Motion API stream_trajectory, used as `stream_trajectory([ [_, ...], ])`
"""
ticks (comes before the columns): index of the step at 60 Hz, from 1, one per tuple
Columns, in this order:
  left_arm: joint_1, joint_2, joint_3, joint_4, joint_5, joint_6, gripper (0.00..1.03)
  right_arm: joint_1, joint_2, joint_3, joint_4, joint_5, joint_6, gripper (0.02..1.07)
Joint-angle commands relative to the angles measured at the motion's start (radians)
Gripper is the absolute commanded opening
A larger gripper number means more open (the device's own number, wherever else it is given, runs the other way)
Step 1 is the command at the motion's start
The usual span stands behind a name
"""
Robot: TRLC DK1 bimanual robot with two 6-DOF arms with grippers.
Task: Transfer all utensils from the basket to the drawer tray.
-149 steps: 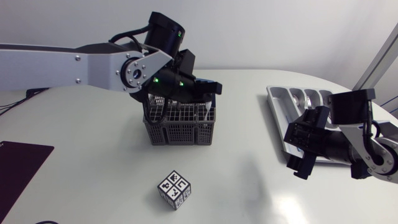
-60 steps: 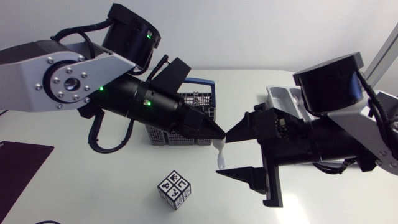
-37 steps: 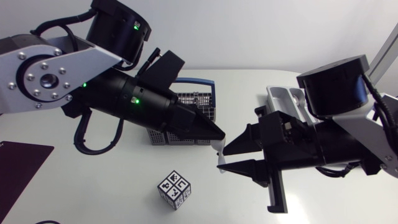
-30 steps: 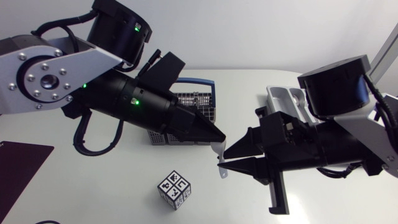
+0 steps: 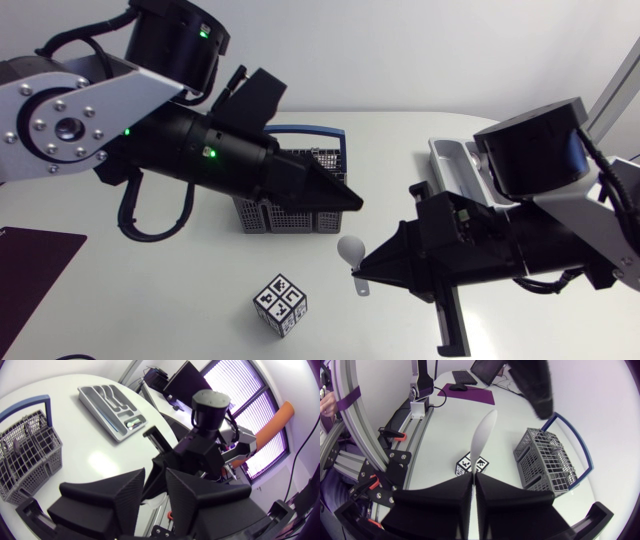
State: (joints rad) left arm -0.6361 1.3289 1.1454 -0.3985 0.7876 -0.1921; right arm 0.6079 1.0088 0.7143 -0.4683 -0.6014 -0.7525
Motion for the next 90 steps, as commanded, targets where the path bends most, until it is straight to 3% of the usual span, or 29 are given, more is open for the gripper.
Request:
stream_trajectory([
  [1, 0.036, -0.017, 0.028, 0.047, -0.008, -0.061, 0.51, 0.006, -0.001, -0.036, -0.018, 0.012, -0.025, 0.08],
  [6, 0.076, -0.017, 0.031, 0.15, -0.047, -0.161, 0.56, -0.017, 0.004, -0.05, -0.023, 0.048, -0.047, 0.08],
  [14, 0.119, 0.004, 0.048, 0.164, -0.14, -0.196, 0.56, -0.129, 0.005, -0.061, -0.027, 0.103, -0.097, 0.08],
  [24, 0.168, 0.039, 0.04, 0.142, -0.235, -0.182, 0.56, -0.318, 0.004, -0.075, -0.018, 0.176, -0.194, 0.08],
  [39, 0.151, 0.064, -0.001, 0.109, -0.432, -0.087, 0.55, -0.651, 0.022, -0.102, 0.076, 0.253, -0.396, 0.08],
  [53, 0.147, 0.082, -0.018, 0.101, -0.49, -0.069, 0.55, -0.918, 0.102, -0.151, 0.257, 0.288, -0.604, 0.08],
  [67, 0.138, 0.087, -0.058, 0.102, -0.544, -0.035, 0.55, -1.097, 0.251, -0.173, 0.427, 0.305, -0.752, 0.08],
  [78, 0.154, 0.076, -0.079, 0.101, -0.545, -0.027, 0.55, -1.152, 0.37, -0.194, 0.619, 0.376, -0.809, 0.08],
  [90, 0.158, 0.056, -0.101, 0.099, -0.545, -0.024, 0.55, -1.154, 0.456, -0.208, 0.698, 0.451, -0.837, 0.08],
])
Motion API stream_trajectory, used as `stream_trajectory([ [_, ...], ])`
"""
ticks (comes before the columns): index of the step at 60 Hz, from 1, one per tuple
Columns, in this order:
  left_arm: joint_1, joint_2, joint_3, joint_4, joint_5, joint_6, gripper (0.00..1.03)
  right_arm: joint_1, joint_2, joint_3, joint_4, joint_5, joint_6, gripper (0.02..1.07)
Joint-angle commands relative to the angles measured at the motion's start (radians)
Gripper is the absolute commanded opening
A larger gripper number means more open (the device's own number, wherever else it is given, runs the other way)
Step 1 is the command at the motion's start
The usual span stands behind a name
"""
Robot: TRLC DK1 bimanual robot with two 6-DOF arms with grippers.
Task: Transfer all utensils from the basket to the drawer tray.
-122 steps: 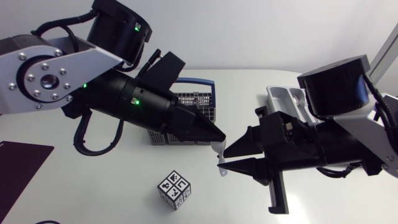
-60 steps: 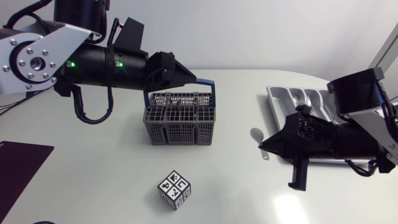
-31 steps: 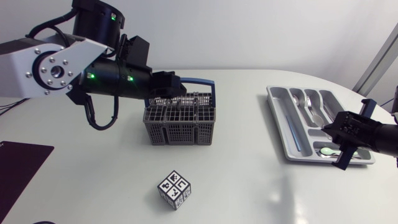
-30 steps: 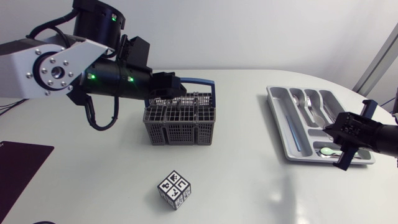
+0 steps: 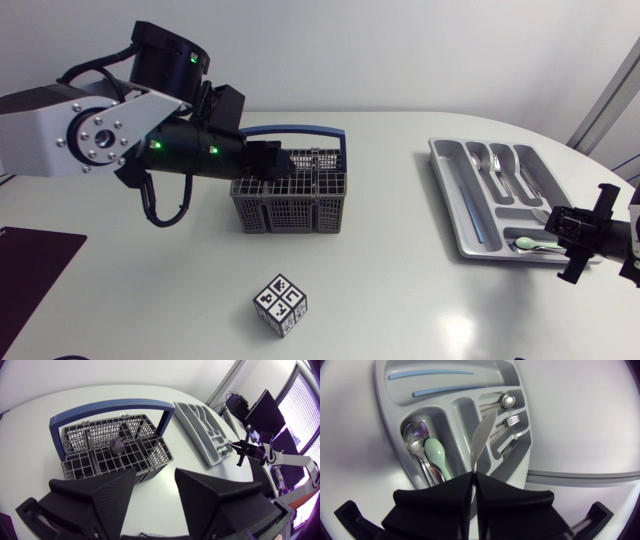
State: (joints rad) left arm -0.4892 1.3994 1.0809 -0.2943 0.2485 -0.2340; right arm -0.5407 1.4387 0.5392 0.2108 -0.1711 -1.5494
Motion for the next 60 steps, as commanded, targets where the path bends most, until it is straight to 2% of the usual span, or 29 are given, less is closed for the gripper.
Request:
stream_trajectory([
  [1, 0.012, -0.017, -0.038, -0.006, -0.006, 0.019, 0.55, -0.004, 0.028, -0.035, 0.018, 0.027, -0.041, 0.08],
  [5, 0.021, -0.023, -0.042, -0.008, -0.006, 0.021, 0.55, -0.001, 0.037, -0.044, 0.025, 0.055, -0.055, 0.12],
  [8, 0.031, -0.031, -0.049, -0.009, -0.005, 0.025, 0.55, 0.002, 0.038, -0.045, 0.027, 0.064, -0.057, 0.23],
  [17, 0.041, -0.05, -0.067, -0.009, -0.005, 0.038, 0.55, 0.005, 0.014, -0.059, 0.027, 0.087, -0.058, 0.82],
  [20, 0.044, -0.056, -0.073, -0.009, -0.006, 0.041, 0.55, 0.007, -0.011, -0.065, 0.021, 0.094, -0.057, 0.96],
  [22, 0.047, -0.059, -0.078, -0.011, -0.005, 0.044, 0.55, 0.01, -0.027, -0.068, 0.012, 0.094, -0.057, 1.02],
  [26, 0.054, -0.066, -0.087, -0.011, -0.005, 0.048, 0.55, 0.021, -0.067, -0.065, -0.03, 0.096, -0.051, 1.02],
  [34, 0.072, -0.085, -0.101, -0.011, -0.005, 0.065, 0.55, 0.07, -0.181, -0.018, -0.2, 0.079, 0.048, 1.02],
  [44, 0.095, -0.1, -0.121, -0.011, -0.005, 0.073, 0.55, 0.212, -0.302, 0.021, -0.353, 0.093, 0.209, 1.02],
  [60, 0.135, -0.137, -0.167, -0.006, -0.005, 0.108, 0.56, 0.7, -0.351, 0.09, -0.452, 0.314, 0.597, 1.02],
])
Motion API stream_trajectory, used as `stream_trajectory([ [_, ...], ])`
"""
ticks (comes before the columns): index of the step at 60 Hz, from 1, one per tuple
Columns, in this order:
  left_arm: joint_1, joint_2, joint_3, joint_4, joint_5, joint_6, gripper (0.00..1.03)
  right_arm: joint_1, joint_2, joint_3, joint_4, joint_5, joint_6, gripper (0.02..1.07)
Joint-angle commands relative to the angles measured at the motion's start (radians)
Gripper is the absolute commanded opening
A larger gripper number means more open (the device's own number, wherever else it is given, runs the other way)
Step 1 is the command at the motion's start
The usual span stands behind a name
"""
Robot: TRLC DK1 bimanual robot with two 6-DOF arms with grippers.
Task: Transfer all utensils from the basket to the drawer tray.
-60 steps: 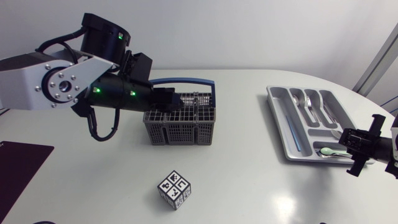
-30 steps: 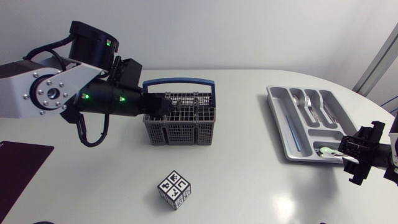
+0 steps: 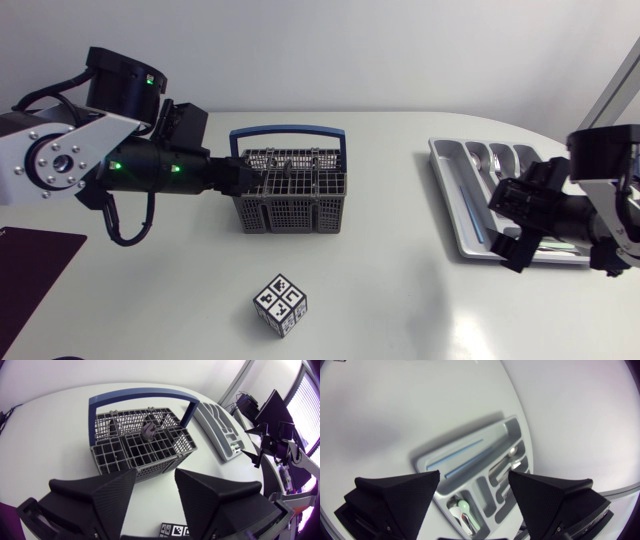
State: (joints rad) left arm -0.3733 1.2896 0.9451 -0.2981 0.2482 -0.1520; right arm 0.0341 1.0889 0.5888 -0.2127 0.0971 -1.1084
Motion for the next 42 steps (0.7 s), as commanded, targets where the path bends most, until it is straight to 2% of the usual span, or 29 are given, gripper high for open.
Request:
stream_trajectory([
  [1, 0.022, -0.027, -0.032, -0.001, -0.004, 0.028, 0.55, 0.148, 0.0, 0.049, -0.033, 0.055, 0.176, 1.02],
  [10, 0.048, -0.046, -0.068, 0.001, 0.003, 0.066, 0.55, 0.328, 0.083, 0.183, -0.099, 0.081, 0.429, 1.02],
  [23, 0.071, -0.047, -0.115, 0.039, 0.048, 0.104, 0.55, 0.471, 0.241, 0.336, -0.128, 0.056, 0.683, 1.02],
  [34, 0.1, -0.046, -0.137, 0.068, 0.099, 0.141, 0.55, 0.517, 0.361, 0.444, -0.129, -0.054, 0.848, 1.02],
  [42, 0.108, -0.035, -0.152, 0.09, 0.125, 0.172, 0.55, 0.521, 0.417, 0.479, -0.1, -0.119, 0.906, 1.01],
])
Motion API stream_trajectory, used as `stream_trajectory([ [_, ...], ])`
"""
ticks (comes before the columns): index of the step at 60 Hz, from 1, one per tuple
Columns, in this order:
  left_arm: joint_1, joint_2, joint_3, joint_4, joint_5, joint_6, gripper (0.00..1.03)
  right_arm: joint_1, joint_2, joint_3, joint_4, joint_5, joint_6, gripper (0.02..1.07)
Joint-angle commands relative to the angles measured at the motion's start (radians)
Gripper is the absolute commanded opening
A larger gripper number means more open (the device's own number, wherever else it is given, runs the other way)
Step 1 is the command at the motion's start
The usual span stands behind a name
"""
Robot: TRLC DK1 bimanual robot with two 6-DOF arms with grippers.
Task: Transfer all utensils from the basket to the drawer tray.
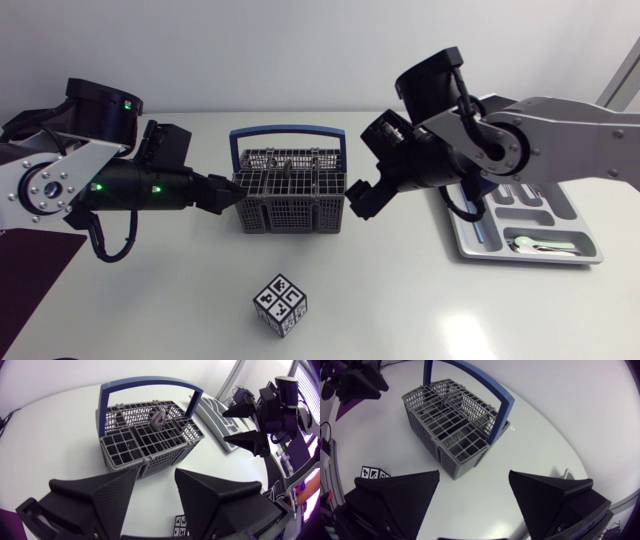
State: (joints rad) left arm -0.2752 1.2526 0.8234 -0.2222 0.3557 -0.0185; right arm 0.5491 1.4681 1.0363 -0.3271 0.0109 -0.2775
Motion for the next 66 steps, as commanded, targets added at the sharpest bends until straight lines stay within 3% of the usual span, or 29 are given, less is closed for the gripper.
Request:
stream_trajectory([
  [1, 0.008, 0.002, -0.03, 0.015, 0.019, 0.042, 0.55, 0.006, 0.041, 0.034, 0.019, -0.042, 0.08, 1.01],
  [21, 0.014, 0.013, -0.047, 0.058, 0.071, 0.095, 0.56, 0.014, 0.15, 0.166, 0.059, -0.216, 0.218, 1.01],
  [49, 0.076, 0.087, -0.069, 0.187, 0.167, 0.124, 0.56, 0.075, 0.273, 0.22, 0.234, -0.212, 0.376, 0.92],
  [66, 0.096, 0.126, -0.064, 0.228, 0.201, 0.13, 0.56, 0.083, 0.353, 0.246, 0.289, -0.219, 0.429, 0.78],
])
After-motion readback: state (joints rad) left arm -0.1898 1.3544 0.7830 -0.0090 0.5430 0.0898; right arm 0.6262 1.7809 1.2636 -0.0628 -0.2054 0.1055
